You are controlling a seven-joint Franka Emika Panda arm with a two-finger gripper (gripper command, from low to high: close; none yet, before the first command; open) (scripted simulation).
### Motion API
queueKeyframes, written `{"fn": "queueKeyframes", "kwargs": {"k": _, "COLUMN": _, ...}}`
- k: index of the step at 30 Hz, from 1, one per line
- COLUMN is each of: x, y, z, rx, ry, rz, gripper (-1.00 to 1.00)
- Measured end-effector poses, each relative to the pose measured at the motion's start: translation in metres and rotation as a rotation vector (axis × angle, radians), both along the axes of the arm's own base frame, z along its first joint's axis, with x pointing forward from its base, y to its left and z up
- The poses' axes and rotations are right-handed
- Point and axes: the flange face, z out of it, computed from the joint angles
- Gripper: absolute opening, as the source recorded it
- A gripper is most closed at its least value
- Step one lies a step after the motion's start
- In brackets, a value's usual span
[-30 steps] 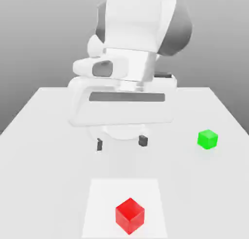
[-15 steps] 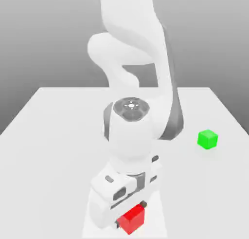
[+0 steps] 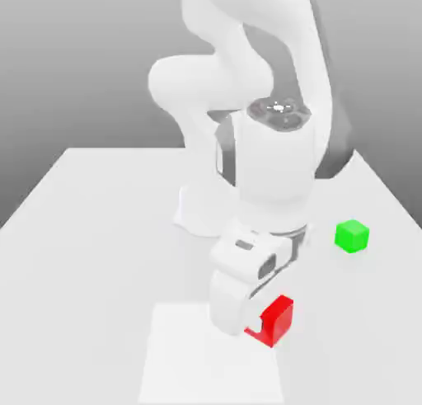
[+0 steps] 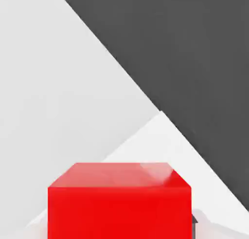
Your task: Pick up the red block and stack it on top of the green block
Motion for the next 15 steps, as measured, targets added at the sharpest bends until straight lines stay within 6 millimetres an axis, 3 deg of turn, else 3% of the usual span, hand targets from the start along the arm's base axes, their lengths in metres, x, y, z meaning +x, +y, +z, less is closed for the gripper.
{"fn": "queueKeyframes", "kwargs": {"k": 3, "x": -0.05, "y": 0.062, "z": 0.01, "rx": 0.01, "ry": 0.002, "rz": 0.184, "gripper": -1.0}}
{"fn": "queueKeyframes", "kwargs": {"k": 5, "x": -0.081, "y": 0.086, "z": 0.015, "rx": 0.013, "ry": 0.003, "rz": 0.278, "gripper": -1.0}}
{"fn": "queueKeyframes", "kwargs": {"k": 11, "x": -0.187, "y": 0.139, "z": 0.019, "rx": 0.003, "ry": 0.001, "rz": 0.583, "gripper": -1.0}}
{"fn": "queueKeyframes", "kwargs": {"k": 15, "x": -0.261, "y": 0.152, "z": 0.015, "rx": -0.016, "ry": -0.01, "rz": 0.797, "gripper": -1.0}}
